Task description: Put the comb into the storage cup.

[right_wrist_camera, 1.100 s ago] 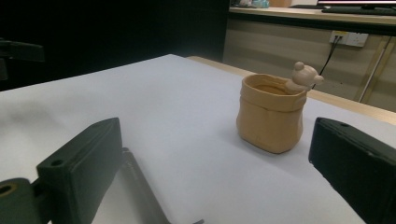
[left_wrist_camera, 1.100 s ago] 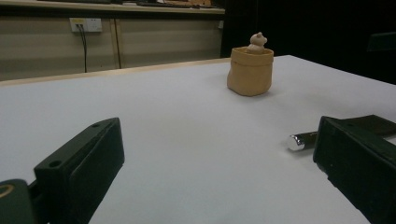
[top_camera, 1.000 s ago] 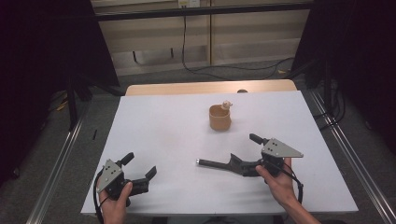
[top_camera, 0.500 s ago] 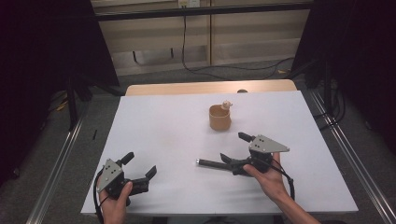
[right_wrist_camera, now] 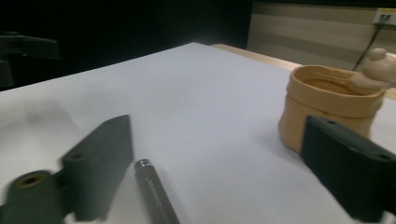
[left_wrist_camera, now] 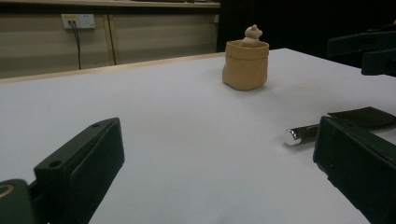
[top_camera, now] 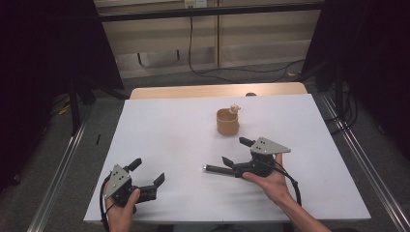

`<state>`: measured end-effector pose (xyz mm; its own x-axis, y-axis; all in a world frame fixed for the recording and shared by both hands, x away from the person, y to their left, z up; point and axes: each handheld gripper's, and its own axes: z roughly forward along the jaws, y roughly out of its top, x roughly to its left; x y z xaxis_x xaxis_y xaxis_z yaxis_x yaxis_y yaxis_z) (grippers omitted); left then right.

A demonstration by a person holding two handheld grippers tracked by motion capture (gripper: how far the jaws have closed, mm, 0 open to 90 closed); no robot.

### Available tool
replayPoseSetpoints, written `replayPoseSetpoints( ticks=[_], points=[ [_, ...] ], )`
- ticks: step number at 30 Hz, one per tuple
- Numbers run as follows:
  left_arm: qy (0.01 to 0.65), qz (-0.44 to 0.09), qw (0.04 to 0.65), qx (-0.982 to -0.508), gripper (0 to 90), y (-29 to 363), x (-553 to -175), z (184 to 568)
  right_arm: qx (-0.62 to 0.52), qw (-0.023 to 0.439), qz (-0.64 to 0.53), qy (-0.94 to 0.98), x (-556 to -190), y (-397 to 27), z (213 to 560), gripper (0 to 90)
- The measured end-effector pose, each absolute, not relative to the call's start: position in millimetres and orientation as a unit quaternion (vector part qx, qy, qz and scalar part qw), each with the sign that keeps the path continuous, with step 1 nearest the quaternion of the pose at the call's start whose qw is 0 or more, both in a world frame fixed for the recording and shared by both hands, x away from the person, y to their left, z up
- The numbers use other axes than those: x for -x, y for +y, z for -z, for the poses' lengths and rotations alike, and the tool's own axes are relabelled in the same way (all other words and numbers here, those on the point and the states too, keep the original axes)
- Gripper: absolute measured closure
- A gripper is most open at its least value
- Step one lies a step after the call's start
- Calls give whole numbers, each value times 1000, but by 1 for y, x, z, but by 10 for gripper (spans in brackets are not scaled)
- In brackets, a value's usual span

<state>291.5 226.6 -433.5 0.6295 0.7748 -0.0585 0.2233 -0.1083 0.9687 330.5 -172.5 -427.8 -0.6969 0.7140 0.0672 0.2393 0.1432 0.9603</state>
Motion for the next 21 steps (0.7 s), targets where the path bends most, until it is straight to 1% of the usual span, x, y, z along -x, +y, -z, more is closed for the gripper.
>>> replayPoseSetpoints(
  ticks=[1,2,4,8,9,10,11,13,15,16,17,18,21],
  points=[
    [357,-243,567,-702,21,226,-292,434,-320,206,-569,729,-331,-172,428,204],
    [357,-244,567,-701,21,226,-291,433,-316,205,-569,731,-331,-172,428,254],
    [357,-244,568,-701,21,226,-291,433,-312,202,-567,735,-332,-171,429,299],
    [357,-244,567,-701,21,227,-291,433,-318,191,-563,738,-334,-173,429,419],
    [357,-244,568,-700,21,227,-291,433,-319,179,-567,739,-336,-175,428,475],
    [354,-245,566,-703,21,228,-291,433,-320,172,-565,740,-336,-176,427,513],
    [354,-245,566,-703,21,228,-291,433,-321,176,-565,739,-337,-178,426,518],
    [356,-245,566,-702,21,228,-291,433,-320,164,-568,741,-338,-180,424,612],
    [358,-246,566,-701,21,227,-291,433,-320,156,-567,743,-339,-181,422,670],
    [357,-245,566,-701,21,227,-292,433,-321,155,-565,744,-339,-182,420,715],
    [356,-245,566,-702,21,227,-291,433,-321,155,-565,744,-339,-182,420,715],
    [357,-245,566,-701,21,227,-291,433,-321,152,-561,748,-340,-183,419,760],
    [357,-245,566,-701,21,227,-291,433,-317,141,-552,758,-341,-184,417,849]
  ],
)
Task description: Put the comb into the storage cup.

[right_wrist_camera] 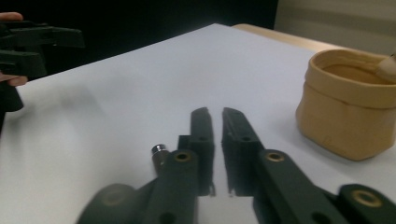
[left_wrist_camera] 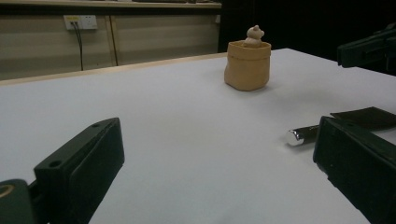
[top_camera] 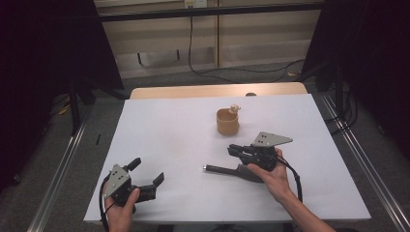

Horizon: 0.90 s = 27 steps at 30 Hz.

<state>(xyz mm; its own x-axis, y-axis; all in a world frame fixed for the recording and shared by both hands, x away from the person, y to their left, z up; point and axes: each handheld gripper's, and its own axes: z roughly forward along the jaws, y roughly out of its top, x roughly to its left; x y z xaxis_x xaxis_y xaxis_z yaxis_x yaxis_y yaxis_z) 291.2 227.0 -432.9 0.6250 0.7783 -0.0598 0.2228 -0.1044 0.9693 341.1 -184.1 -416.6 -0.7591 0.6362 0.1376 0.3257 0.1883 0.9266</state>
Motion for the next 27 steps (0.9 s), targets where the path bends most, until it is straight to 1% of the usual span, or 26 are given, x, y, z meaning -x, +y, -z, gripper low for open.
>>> replayPoseSetpoints(
  ticks=[1,3,4,12,14,19,22,27],
  points=[
    [357,-245,566,-701,21,227,-291,433,-317,131,-551,761,-341,-184,416,882],
    [358,-247,566,-701,21,227,-291,433,-313,120,-543,770,-341,-183,414,900],
    [356,-248,565,-702,21,227,-292,433,-311,110,-539,775,-341,-182,413,900],
    [354,-250,562,-704,21,227,-291,433,-294,75,-502,810,-348,-165,403,900],
    [354,-251,564,-703,21,227,-291,432,-292,53,-500,814,-351,-161,402,900],
    [358,-248,564,-702,21,229,-292,433,-294,26,-483,825,-358,-154,410,900],
    [358,-255,564,-699,24,230,-292,432,-294,13,-469,833,-360,-149,408,900],
    [360,-255,562,-699,24,229,-292,432,-297,-2,-464,834,-362,-142,412,900]
  ],
)
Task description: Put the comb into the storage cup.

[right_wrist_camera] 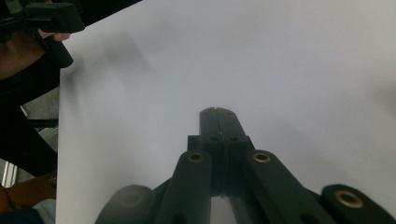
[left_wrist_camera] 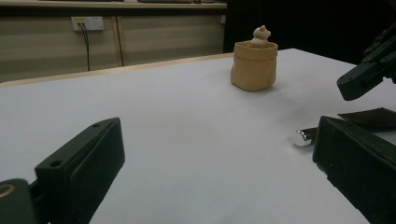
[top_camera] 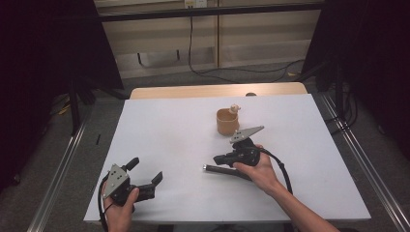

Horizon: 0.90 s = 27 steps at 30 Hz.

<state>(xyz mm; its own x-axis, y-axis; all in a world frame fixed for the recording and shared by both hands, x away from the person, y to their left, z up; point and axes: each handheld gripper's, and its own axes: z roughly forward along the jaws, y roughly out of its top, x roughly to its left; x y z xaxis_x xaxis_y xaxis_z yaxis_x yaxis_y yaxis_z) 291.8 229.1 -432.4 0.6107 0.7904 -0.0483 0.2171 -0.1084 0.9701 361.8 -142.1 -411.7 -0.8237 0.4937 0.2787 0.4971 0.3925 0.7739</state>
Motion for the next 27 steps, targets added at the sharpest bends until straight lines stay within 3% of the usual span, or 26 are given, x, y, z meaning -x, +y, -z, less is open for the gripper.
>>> replayPoseSetpoints(
  ticks=[27],
  points=[
    [357,-254,564,-700,24,229,-292,432,278,31,400,-873,-362,-123,439,900]
  ],
)
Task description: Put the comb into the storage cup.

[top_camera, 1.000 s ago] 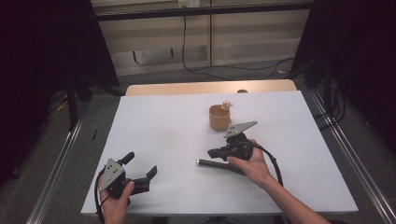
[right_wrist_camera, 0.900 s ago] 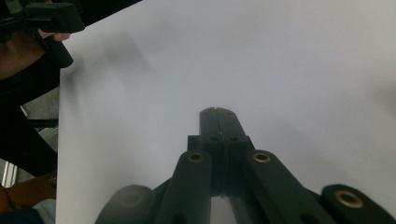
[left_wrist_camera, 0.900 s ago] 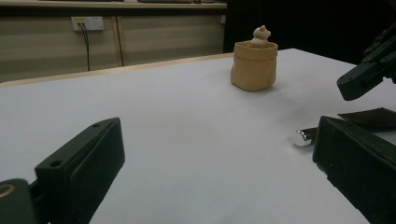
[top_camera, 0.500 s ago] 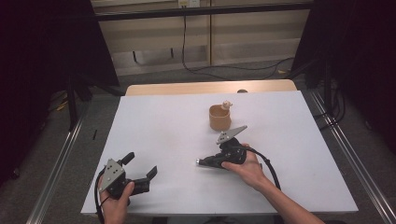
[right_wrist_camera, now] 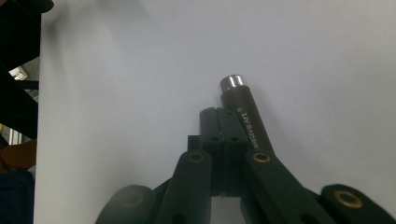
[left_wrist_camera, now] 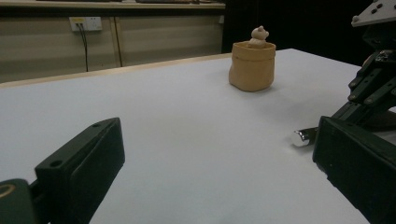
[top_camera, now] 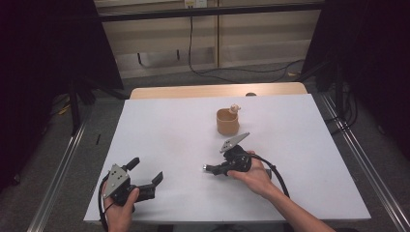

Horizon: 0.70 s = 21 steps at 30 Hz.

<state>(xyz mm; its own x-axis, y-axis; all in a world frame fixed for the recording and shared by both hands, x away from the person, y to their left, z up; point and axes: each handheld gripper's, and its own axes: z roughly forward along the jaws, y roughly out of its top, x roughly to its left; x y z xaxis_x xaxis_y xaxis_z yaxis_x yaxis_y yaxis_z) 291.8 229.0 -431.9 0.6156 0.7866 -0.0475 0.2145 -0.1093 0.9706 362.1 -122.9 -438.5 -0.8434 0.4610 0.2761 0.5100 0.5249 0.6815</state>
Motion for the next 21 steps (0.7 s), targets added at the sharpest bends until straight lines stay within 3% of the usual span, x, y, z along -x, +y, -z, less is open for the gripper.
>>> replayPoseSetpoints(
  ticks=[21],
  points=[
    [358,-250,563,-702,24,229,-292,432,296,14,403,-866,-365,-124,445,900]
  ],
)
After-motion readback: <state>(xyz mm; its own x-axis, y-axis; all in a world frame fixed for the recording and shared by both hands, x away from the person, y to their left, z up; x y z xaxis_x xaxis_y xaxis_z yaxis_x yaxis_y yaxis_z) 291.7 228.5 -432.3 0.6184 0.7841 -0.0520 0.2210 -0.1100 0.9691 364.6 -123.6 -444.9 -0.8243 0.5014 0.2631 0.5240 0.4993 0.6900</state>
